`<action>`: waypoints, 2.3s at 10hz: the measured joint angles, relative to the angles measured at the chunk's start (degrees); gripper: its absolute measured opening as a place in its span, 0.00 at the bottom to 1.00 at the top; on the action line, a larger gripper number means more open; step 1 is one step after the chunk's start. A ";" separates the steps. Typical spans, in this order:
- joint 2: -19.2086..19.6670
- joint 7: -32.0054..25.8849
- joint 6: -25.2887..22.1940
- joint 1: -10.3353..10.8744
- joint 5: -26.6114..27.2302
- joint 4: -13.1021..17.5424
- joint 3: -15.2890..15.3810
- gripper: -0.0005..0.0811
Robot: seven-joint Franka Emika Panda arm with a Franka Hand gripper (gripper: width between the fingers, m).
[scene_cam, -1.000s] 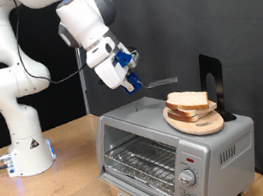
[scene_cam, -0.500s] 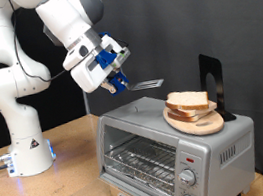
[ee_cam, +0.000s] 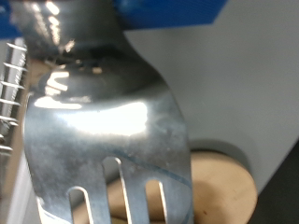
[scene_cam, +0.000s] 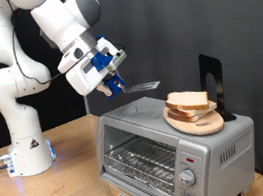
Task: Make a piece of toast with the oven
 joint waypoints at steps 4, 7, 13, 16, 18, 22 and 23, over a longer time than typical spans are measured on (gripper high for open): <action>-3.39 -2.44 -3.43 -0.47 -1.08 -3.36 -3.75 0.56; -3.61 -0.94 -5.63 -0.81 -3.34 -3.25 -3.78 0.56; 3.32 8.62 -27.87 -5.32 -21.91 10.46 -2.93 0.56; 4.79 8.56 -27.82 -5.56 -23.81 11.49 -2.53 0.56; 4.82 9.32 -26.28 -5.65 -26.71 11.63 -0.99 0.56; 5.59 11.91 -23.51 -5.67 -26.84 12.66 0.51 0.56; 6.00 12.22 -22.61 -5.67 -26.66 12.95 0.65 0.56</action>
